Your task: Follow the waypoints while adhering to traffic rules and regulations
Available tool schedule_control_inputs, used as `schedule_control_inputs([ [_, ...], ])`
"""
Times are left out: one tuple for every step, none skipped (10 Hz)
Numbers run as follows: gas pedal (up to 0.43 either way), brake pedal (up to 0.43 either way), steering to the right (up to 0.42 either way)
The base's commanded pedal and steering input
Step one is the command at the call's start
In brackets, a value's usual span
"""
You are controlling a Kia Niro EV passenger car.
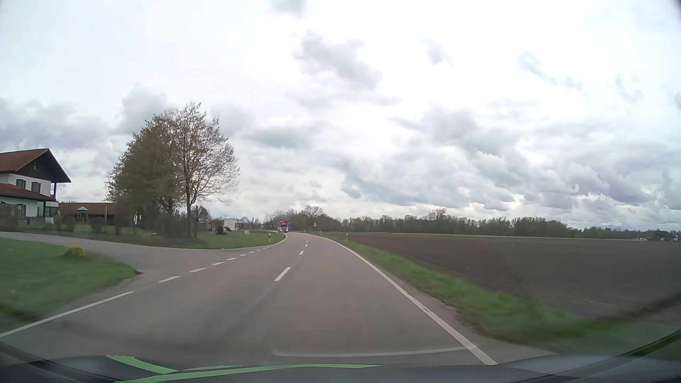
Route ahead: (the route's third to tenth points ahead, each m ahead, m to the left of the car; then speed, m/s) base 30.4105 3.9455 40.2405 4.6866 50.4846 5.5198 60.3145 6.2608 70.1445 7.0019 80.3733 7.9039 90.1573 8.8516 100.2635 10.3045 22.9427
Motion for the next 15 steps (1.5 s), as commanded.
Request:
schedule_control_inputs([
  [0.248,0.000,-0.009],
  [0.248,0.000,-0.009],
  [0.248,0.000,-0.009],
  [0.248,0.000,-0.009],
  [0.248,0.000,-0.008],
  [0.248,0.000,-0.008],
  [0.248,0.000,-0.008],
  [0.248,0.000,-0.008],
  [0.248,0.000,-0.008],
  [0.248,0.000,-0.009],
  [0.248,0.000,-0.008],
  [0.248,0.000,-0.008],
  [0.248,0.000,-0.007],
  [0.248,0.000,-0.006],
  [0.248,0.000,-0.006],
])
